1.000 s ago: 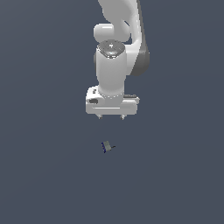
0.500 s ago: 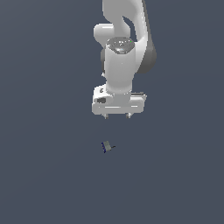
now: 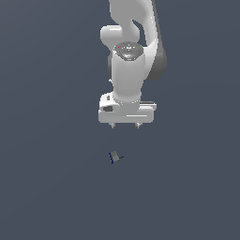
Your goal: Pick up the object and move it to a goal position.
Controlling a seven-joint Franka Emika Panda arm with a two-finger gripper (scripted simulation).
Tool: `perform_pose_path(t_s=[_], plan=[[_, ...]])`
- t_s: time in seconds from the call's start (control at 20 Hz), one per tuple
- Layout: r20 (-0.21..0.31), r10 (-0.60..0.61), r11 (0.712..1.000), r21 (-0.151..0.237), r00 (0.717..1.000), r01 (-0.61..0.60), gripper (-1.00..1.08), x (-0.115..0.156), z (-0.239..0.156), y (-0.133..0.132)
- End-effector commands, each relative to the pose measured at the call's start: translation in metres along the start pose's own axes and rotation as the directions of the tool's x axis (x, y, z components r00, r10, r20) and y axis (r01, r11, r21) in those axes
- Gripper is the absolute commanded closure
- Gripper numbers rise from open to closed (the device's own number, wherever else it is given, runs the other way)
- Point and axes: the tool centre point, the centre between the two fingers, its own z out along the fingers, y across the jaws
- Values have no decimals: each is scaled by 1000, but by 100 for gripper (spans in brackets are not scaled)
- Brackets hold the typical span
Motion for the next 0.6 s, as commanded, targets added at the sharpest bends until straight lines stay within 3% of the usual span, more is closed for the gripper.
perform_pose_path(t_s=[0.0,0.3,0.55], plan=[[2,30,1000,1,1000,-30,-92,1,3,1],[9,140,990,5,990,-140,-92,7,16,4],[17,270,963,7,963,-270,-92,13,31,8]])
